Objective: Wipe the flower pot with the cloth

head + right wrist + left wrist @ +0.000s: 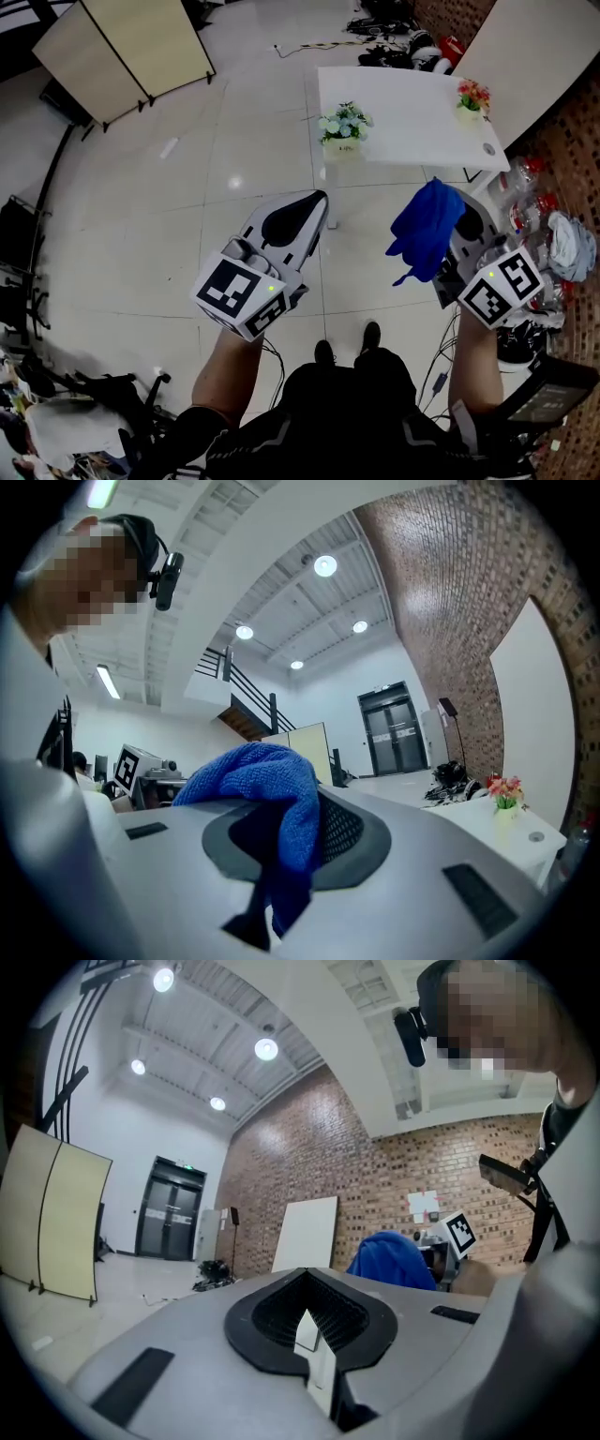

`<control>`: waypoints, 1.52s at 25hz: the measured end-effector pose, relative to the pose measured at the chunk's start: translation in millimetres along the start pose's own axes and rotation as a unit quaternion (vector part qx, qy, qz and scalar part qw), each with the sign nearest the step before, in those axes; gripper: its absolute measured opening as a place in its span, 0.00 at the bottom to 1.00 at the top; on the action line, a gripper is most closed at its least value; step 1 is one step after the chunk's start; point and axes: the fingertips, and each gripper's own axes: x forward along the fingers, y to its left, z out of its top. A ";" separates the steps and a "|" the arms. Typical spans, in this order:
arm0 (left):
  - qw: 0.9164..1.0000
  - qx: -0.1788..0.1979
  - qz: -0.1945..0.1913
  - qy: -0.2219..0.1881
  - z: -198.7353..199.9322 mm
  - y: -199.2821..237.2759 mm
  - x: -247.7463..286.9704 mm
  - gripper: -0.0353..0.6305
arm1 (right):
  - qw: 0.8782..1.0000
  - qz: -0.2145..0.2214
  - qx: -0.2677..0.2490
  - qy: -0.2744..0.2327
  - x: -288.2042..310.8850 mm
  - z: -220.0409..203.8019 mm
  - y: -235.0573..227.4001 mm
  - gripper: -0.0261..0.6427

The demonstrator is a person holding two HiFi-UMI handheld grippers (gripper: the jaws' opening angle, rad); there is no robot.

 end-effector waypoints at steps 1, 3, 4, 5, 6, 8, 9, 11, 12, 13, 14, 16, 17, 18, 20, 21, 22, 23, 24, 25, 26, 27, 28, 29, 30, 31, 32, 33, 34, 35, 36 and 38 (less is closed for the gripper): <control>1.000 -0.003 0.002 -0.001 0.1 -7.7 -7.5 0.06 | 1.000 0.003 -0.003 0.002 -7.6 0.3 8.3 0.13; 1.000 -0.004 0.003 0.000 1.2 -27.6 -18.6 0.06 | 1.000 0.006 -0.007 0.001 -26.2 2.5 19.5 0.14; 1.000 0.001 0.003 0.002 2.2 -40.0 -22.6 0.06 | 1.000 0.008 -0.007 -0.001 -37.4 4.1 23.6 0.14; 1.000 0.007 0.003 0.004 3.0 -53.7 -26.4 0.06 | 1.000 0.010 -0.008 -0.002 -49.6 5.7 27.7 0.13; 1.000 0.012 0.005 0.005 3.5 -67.9 -30.3 0.06 | 1.000 0.014 -0.010 -0.003 -62.2 7.0 32.2 0.14; 1.000 0.014 0.012 0.003 3.2 -95.1 -38.4 0.06 | 1.000 0.023 -0.014 -0.002 -87.6 8.1 42.1 0.13; 1.000 0.011 0.018 0.001 2.6 -106.2 -41.9 0.06 | 0.999 0.028 -0.016 0.000 -98.9 8.1 46.7 0.14; 0.999 0.009 0.030 0.002 1.1 -122.4 -46.8 0.06 | 0.999 0.040 -0.021 0.006 -116.6 8.3 54.6 0.13; 0.999 0.010 0.037 0.003 -0.3 -129.7 -48.3 0.06 | 0.999 0.046 -0.024 0.009 -124.7 7.9 57.4 0.13; 0.999 0.010 0.043 0.006 -2.5 -137.8 -49.5 0.06 | 0.998 0.049 -0.025 0.011 -133.7 6.5 59.2 0.13; 0.999 0.008 0.048 0.008 -4.8 -146.5 -50.7 0.06 | 0.998 0.050 -0.022 0.013 -143.2 4.4 60.1 0.13; 0.998 0.003 0.055 0.012 -7.5 -163.7 -53.9 0.06 | 0.999 0.048 -0.016 0.014 -160.3 0.8 61.5 0.13; 0.998 0.002 0.057 0.013 -7.8 -171.7 -56.8 0.06 | 0.999 0.048 -0.014 0.015 -167.6 -0.2 63.8 0.13; 0.998 0.003 0.058 0.015 -8.0 -179.0 -61.6 0.06 | 0.999 0.049 -0.014 0.017 -174.1 -1.1 68.4 0.13; 0.998 0.004 0.060 0.017 -7.4 -188.5 -75.8 0.06 | 0.998 0.051 -0.017 0.017 -182.8 -1.6 81.9 0.13; 0.998 0.003 0.061 0.017 -6.2 -189.5 -82.8 0.06 | 0.998 0.050 -0.020 0.016 -184.2 -0.6 88.6 0.13; 0.998 0.002 0.063 0.017 -4.2 -188.5 -88.9 0.06 | 0.999 0.048 -0.022 0.013 -184.2 0.7 94.5 0.13; 0.998 0.001 0.065 0.016 -1.4 -186.5 -94.3 0.06 | 0.999 0.045 -0.023 0.012 -183.4 1.7 99.7 0.13; 0.998 0.001 0.065 0.014 1.9 -184.8 -99.8 0.06 | 0.999 0.044 -0.023 0.012 -182.5 1.7 105.1 0.13; 0.998 0.003 0.063 0.010 5.2 -183.7 -105.9 0.06 | 0.999 0.043 -0.022 0.013 -181.7 0.9 110.7 0.13; 0.998 0.005 0.063 0.007 8.0 -182.3 -112.2 0.06 | 0.999 0.043 -0.021 0.015 -181.0 0.0 116.2 0.13; 0.998 0.006 0.065 0.004 10.2 -180.3 -117.8 0.06 | 0.999 0.042 -0.021 0.016 -180.3 -0.1 121.2 0.13; 0.998 0.006 0.066 0.003 11.5 -178.6 -122.0 0.06 | 0.999 0.042 -0.021 0.016 -179.9 0.3 125.2 0.13; 0.998 0.007 0.067 0.002 12.0 -177.8 -124.8 0.06 | 0.999 0.041 -0.022 0.016 -180.0 0.9 127.8 0.13; 0.998 0.009 0.068 0.002 11.9 -177.6 -127.0 0.06 | 0.999 0.040 -0.025 0.016 -180.2 0.9 129.2 0.13; 0.997 0.014 0.071 0.004 11.4 -177.6 -129.4 0.06 | 0.999 0.038 -0.027 0.017 -180.3 0.2 130.3 0.13; 0.997 0.021 0.075 0.007 10.9 -177.5 -132.4 0.06 | 0.999 0.037 -0.029 0.018 -180.3 -0.9 131.9 0.13; 0.996 0.027 0.079 0.010 10.7 -177.7 -135.9 0.06 | 0.999 0.036 -0.031 0.020 -180.5 -1.7 134.1 0.13; 0.996 0.030 0.080 0.011 11.1 -177.9 -139.1 0.06 | 0.999 0.036 -0.033 0.021 -181.0 -1.9 136.6 0.13; 0.996 0.028 0.080 0.010 12.1 -177.9 -141.3 0.06 | 0.999 0.036 -0.034 0.021 -181.7 -1.2 138.6 0.13; 0.997 0.023 0.079 0.008 13.3 -177.6 -142.5 0.06 | 0.999 0.036 -0.034 0.020 -182.3 -0.1 139.8 0.13; 0.997 0.016 0.078 0.005 13.8 -177.6 -143.0 0.06 | 0.999 0.037 -0.033 0.018 -182.7 0.8 140.2 0.13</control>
